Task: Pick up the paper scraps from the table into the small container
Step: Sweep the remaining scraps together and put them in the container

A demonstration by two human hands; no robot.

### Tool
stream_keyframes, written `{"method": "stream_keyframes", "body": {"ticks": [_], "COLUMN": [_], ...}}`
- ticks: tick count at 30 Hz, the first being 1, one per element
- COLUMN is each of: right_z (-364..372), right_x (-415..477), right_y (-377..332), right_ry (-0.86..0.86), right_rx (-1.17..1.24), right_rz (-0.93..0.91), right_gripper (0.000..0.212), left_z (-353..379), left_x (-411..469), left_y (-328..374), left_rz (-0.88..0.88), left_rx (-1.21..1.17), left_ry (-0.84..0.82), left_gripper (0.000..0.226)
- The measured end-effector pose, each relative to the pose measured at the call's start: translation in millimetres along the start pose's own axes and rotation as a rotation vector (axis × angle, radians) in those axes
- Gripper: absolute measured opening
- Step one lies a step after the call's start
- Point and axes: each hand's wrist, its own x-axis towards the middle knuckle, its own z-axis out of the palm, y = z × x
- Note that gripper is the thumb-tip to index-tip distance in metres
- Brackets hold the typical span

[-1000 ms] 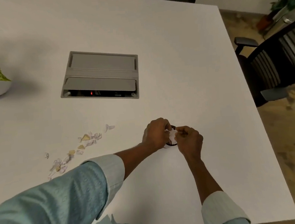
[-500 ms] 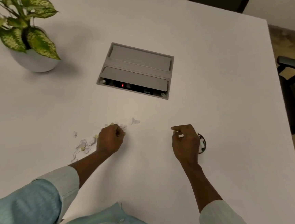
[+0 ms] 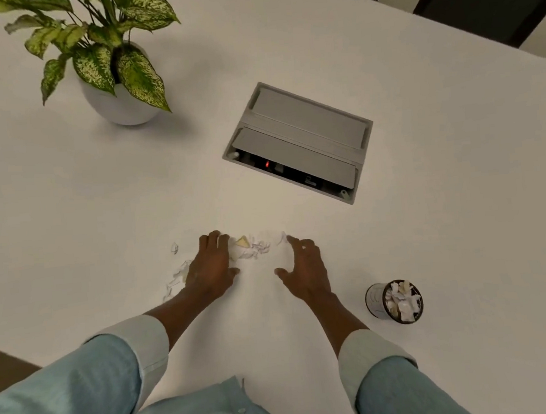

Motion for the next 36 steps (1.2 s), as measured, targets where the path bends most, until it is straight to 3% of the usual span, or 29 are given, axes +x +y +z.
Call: {"method": "stream_keyframes", "body": {"ticks": [5,9,17,20,22,28,36], "right_z": [2,2,18,25,29,29,0], "right_x": [28,45,48,42,37,10,-57], "right_y": [-3,-16,-37,-38,-34,-16,20], "right_ry": [-0.036,-0.065,-0.089,-0.038,-0.007,0.052,0.320], "right_rx": [-0.086,-0.150,-0.178,-0.203,-0.193,0.088,0.321], "right_rz": [-0.041,-0.125,-0.267,-0.277,-0.258,-0.047,0.121], "right_gripper": [0.097,0.095,0.057,0.030,0.017,0.012,0.005], "left_z": [3,6,14,18,19,17,14], "left_x": [22,34,27,21,17,3,-17], "left_y": [5,9,13,13,14,23,91], "left_rz": [0.114,0.164,0.205,0.172,0.155,0.147,0.171], "left_rx": [0.113,0.125,-0.017,-0.057,-0.078,-0.160,-0.370], "left_ry": [-0.067,-0.098,0.019,0.070,0.072,0.061,0.120], "left_gripper": [0.094,0.096,0.020,0.009,0.014,0.020,0.012]}}
